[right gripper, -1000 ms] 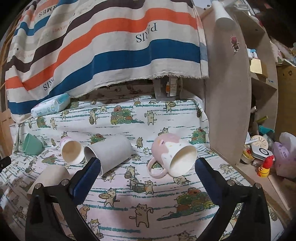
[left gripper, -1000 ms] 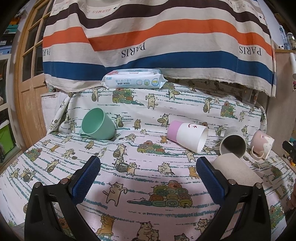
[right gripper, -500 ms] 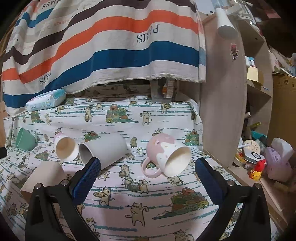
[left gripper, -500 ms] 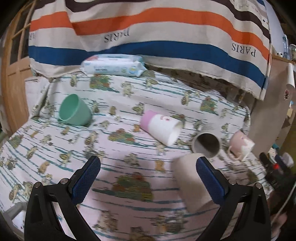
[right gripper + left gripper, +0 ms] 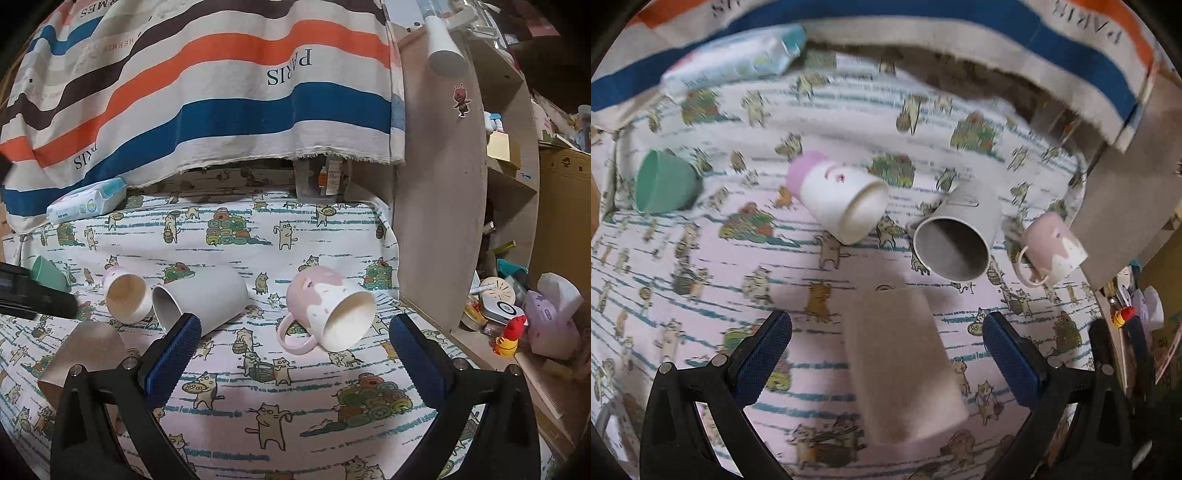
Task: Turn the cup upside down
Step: 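Reach the left tool to the beige cup and grasp its body, then rotate the beige cup with the left tool, closed bottom up, lower it, then open the left tool and pull it back from the standing cup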
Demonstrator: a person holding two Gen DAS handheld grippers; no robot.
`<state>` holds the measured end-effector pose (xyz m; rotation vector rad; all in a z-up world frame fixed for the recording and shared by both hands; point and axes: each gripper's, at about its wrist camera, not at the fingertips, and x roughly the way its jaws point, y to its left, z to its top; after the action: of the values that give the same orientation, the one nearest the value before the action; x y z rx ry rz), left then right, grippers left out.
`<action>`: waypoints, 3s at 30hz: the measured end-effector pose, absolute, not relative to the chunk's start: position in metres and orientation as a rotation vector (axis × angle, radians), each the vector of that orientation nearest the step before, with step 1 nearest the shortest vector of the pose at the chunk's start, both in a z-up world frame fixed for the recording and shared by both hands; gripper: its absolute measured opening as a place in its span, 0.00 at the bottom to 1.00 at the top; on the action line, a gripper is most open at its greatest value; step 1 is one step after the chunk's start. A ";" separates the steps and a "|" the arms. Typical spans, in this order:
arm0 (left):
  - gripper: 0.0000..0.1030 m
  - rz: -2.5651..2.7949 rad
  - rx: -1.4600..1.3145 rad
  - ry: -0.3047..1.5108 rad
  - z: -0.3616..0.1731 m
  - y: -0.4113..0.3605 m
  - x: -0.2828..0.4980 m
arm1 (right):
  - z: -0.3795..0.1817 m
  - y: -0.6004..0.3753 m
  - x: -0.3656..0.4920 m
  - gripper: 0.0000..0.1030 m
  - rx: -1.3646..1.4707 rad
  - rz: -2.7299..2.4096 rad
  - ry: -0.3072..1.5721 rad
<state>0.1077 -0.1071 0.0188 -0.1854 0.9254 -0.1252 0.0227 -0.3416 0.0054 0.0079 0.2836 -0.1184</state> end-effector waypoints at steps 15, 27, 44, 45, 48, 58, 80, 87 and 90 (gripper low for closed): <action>0.77 -0.118 -0.284 1.131 -0.013 -0.111 0.146 | 0.005 -0.341 0.022 1.00 0.007 -0.106 0.283; 0.66 -0.149 -0.279 1.098 -0.007 -0.108 0.140 | 0.005 -0.341 0.021 1.00 0.007 -0.102 0.284; 0.64 -0.198 -0.102 0.854 0.056 -0.117 0.086 | 0.005 -0.341 0.021 1.00 0.007 -0.101 0.284; 0.64 -0.198 -0.093 0.847 0.058 -0.118 0.085 | 0.005 -0.341 0.021 1.00 0.007 -0.101 0.284; 0.64 -0.177 -0.057 0.818 0.061 -0.117 0.081 | 0.005 -0.341 0.022 1.00 0.007 -0.101 0.284; 0.64 -0.093 0.045 0.714 0.044 -0.112 0.070 | 0.005 -0.341 0.022 1.00 0.007 -0.102 0.284; 0.93 -0.127 0.049 0.448 0.037 -0.102 0.029 | 0.005 -0.341 0.022 1.00 0.008 -0.102 0.284; 0.99 -0.117 0.039 0.308 0.049 -0.089 0.007 | 0.005 -0.341 0.022 1.00 0.008 -0.102 0.284; 0.99 -0.101 0.031 0.253 0.054 -0.080 -0.002 | 0.005 -0.341 0.022 1.00 0.008 -0.102 0.284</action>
<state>-0.0019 -0.0795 0.0537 0.0308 0.2530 -0.1014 0.0217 -0.3407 0.0051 0.0080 0.2841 -0.1020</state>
